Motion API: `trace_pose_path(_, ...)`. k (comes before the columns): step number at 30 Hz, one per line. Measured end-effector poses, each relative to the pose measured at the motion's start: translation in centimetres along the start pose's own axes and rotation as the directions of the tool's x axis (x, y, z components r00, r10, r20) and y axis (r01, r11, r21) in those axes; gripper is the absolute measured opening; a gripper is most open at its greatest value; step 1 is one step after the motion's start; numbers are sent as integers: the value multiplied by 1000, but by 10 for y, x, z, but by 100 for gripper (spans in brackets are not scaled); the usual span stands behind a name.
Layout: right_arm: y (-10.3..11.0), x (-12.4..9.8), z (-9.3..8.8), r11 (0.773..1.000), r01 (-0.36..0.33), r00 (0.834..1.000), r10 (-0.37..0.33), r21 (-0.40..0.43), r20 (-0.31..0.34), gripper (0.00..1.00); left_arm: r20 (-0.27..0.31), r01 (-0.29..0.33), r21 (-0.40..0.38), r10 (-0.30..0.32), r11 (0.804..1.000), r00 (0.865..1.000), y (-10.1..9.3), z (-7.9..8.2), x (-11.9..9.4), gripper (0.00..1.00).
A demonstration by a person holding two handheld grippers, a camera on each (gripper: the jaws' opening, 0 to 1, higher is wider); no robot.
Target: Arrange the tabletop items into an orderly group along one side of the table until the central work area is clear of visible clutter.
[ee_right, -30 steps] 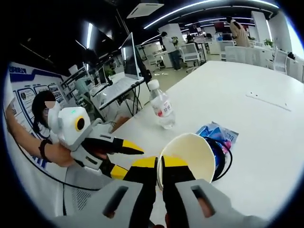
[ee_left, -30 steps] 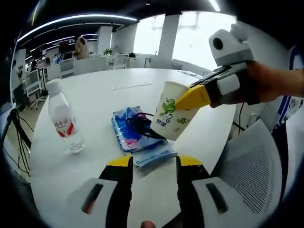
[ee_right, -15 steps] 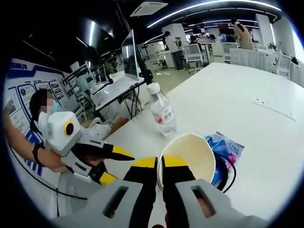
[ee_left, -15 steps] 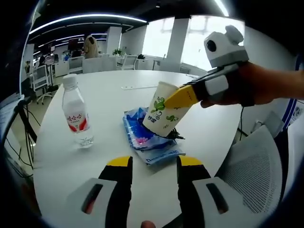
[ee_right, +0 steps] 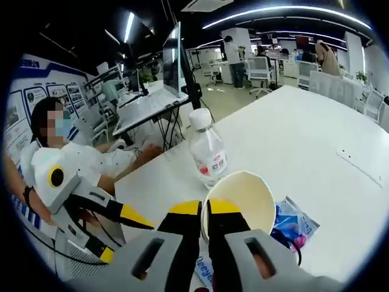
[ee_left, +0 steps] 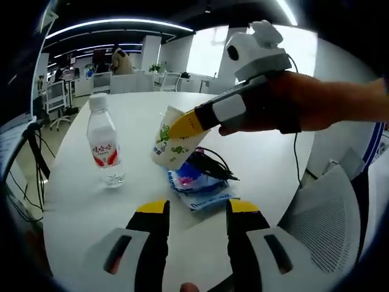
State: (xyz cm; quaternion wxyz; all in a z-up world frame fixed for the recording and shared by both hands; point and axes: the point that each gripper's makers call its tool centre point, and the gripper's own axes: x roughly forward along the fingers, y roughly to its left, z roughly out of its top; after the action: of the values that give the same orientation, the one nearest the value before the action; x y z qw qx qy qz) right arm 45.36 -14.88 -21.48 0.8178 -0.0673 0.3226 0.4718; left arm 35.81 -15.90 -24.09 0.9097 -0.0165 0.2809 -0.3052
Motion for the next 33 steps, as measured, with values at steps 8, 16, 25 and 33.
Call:
trace_pose_path(8,-6,25,-2,996,5,998,-11,-93,-65,0,-3,16,11,-16,1000,1000,-4,-1,1,36)
trace_pose_path(16,-16,42,-5,995,6,996,-14,-98,-84,0,-6,25,12,-25,1000,1000,-6,-2,2,36)
trace_pose_path(25,-25,56,-19,988,7,989,-29,-156,-142,0,-4,12,-5,-12,1000,1000,-2,-3,1,36)
trace_pose_path(33,-24,69,-23,965,-5,983,-43,-262,-177,0,-2,-6,-27,6,1000,1000,3,-4,-1,35)
